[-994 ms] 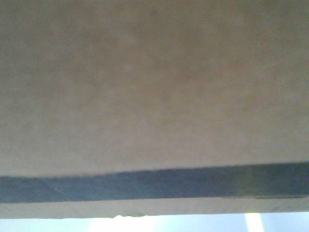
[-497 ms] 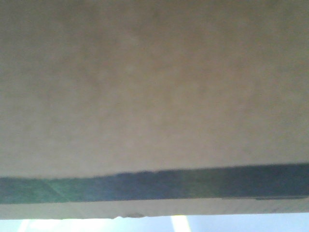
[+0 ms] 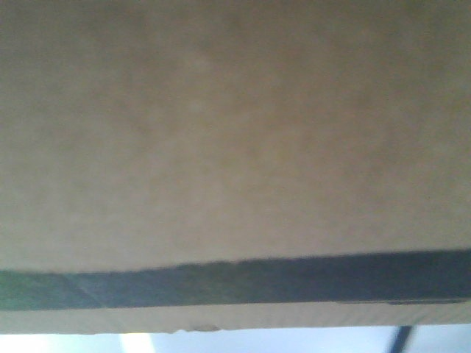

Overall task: Grab box from left shelf to table start
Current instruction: 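Carry the held box with both grippers toward the white table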

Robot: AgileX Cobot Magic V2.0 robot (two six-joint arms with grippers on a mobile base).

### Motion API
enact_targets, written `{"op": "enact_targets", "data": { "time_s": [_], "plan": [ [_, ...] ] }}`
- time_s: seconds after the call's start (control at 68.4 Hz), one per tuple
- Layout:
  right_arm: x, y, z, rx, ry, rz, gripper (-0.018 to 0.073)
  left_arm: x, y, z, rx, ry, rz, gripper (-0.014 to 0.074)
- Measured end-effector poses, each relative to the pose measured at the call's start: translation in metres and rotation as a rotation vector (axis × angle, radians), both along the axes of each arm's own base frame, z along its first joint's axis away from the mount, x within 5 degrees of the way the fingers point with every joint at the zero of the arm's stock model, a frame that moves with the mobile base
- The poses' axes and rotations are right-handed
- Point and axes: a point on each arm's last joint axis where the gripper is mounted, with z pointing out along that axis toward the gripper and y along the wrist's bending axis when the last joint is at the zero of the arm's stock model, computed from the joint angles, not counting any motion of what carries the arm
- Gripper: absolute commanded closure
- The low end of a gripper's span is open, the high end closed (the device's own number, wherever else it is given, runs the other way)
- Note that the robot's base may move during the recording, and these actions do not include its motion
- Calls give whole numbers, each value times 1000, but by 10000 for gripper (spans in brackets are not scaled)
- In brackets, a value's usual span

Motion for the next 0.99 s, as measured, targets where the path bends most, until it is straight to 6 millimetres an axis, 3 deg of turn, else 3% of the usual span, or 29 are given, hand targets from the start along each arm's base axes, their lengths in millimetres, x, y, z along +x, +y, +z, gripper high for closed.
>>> {"op": "enact_targets", "data": {
  "time_s": [0.994],
  "plan": [
    [0,0,0,-1,5,2,496,0,0,0,1,1,0,687]
  ]
}}
